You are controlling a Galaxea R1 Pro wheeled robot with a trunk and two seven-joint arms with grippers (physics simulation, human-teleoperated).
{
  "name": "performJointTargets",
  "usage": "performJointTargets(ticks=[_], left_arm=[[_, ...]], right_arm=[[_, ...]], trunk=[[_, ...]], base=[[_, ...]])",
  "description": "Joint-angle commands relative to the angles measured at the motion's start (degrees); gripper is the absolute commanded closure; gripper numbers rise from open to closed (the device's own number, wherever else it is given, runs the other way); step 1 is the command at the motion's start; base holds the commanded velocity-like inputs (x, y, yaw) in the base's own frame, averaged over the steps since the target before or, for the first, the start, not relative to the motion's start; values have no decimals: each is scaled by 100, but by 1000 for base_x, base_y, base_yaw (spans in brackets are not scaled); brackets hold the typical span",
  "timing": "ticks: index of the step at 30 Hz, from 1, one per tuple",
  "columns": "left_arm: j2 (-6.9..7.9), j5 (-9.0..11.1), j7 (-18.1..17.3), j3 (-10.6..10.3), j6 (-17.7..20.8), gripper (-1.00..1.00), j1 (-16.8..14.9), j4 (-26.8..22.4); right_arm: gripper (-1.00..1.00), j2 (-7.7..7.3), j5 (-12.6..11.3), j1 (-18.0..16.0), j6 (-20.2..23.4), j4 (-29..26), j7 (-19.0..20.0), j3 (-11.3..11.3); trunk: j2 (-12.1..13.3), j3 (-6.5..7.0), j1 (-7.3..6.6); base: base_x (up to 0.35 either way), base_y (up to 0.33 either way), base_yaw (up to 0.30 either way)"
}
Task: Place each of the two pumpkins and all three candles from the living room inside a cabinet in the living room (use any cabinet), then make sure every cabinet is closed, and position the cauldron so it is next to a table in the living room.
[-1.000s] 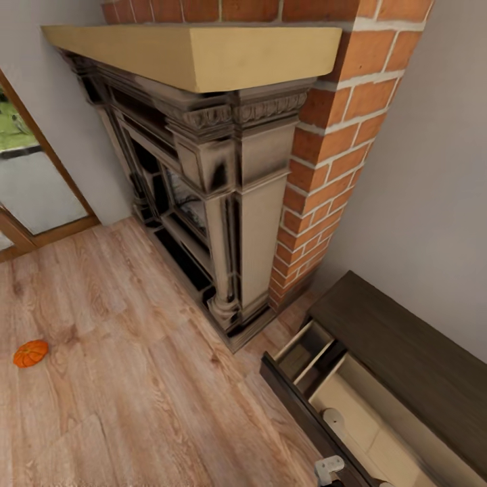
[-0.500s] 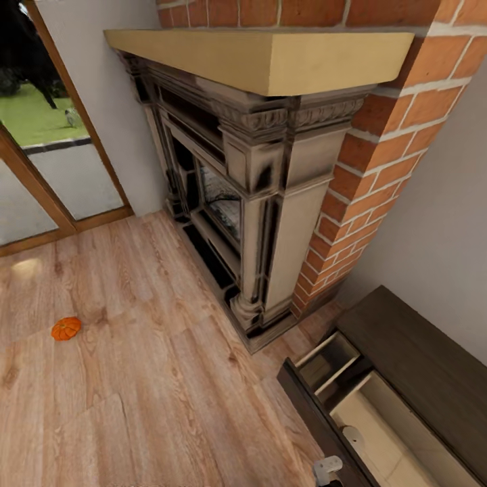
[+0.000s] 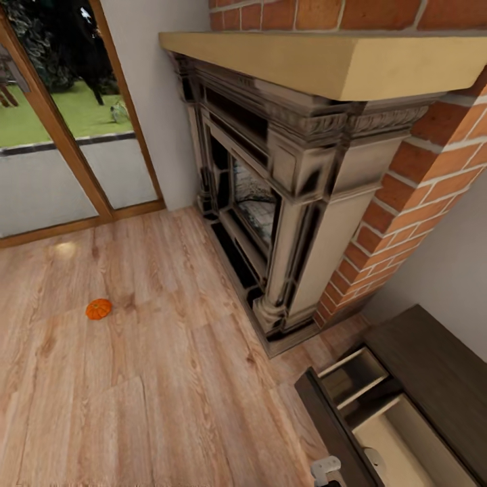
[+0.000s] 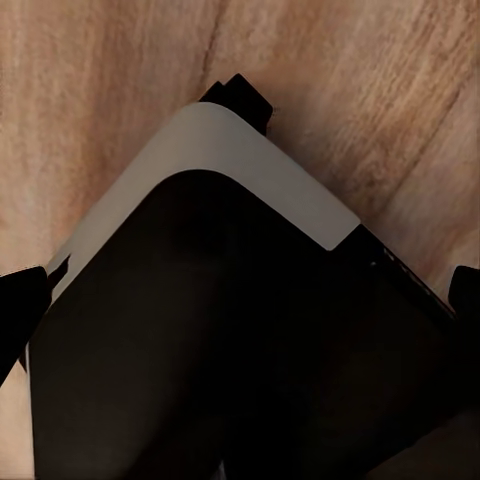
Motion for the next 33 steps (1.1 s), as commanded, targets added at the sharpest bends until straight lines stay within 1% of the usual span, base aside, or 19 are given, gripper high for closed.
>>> performJointTargets(ticks=[1,9,33], left_arm=[[6,49,45,-35,11,-100,-1,-17],[-32,45,45,-33,14,-100,-1,-17],[-39,48,45,-33,14,-100,-1,-17]], right_arm=[[-100,-1,47,-2,-16,12,7,-49],[-100,-1,52,56,-34,23,6,-49],[-100,-10,41,97,-52,24,6,-49]], trunk=[[-3,-2,0],[-3,14,0],[-3,63,0]], base=[[0,0,291],[0,0,291],[0,0,291]])
